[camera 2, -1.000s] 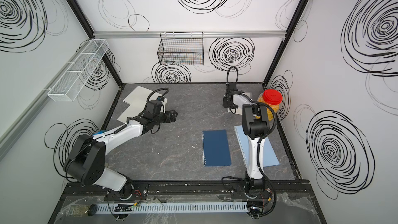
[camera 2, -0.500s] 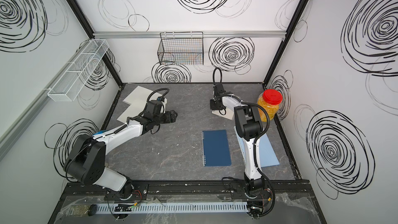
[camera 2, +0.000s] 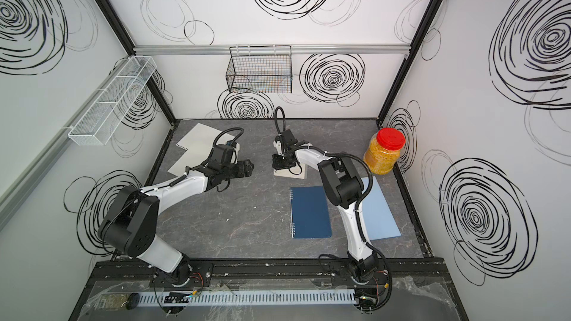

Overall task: Tear off pages from different notebooks
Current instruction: Move the notebook to the center of the board.

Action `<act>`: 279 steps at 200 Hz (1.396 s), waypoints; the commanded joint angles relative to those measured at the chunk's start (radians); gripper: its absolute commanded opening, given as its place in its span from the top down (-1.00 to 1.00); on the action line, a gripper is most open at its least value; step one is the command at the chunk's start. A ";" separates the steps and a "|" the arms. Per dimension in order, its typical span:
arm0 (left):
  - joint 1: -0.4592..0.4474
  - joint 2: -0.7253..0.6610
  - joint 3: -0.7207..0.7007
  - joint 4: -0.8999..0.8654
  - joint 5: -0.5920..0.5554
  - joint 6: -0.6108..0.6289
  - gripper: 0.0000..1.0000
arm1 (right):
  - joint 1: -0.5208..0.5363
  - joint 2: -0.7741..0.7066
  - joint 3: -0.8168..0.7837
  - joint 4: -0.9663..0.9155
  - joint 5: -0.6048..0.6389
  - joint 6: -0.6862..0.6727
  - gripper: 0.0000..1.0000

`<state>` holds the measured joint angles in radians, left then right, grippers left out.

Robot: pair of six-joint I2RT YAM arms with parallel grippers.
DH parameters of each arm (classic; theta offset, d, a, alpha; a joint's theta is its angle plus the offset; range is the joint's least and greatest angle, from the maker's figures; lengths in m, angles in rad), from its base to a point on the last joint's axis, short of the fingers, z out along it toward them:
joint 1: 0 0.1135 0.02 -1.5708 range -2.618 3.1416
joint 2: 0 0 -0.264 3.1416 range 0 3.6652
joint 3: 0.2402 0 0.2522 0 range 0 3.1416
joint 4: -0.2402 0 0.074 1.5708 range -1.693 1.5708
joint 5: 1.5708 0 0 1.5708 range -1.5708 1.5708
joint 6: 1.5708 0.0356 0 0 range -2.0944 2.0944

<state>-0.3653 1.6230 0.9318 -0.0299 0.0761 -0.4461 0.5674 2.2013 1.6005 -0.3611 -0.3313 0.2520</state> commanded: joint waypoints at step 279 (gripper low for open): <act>-0.058 0.576 0.570 -0.089 0.239 0.070 -0.27 | -0.289 -0.190 -0.396 0.316 -0.121 0.172 -0.09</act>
<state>-0.4145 2.1723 1.4662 -0.1085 0.2955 -0.4015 0.2832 1.9945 1.2034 -0.0406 -0.4664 0.4202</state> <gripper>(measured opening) 0.643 0.547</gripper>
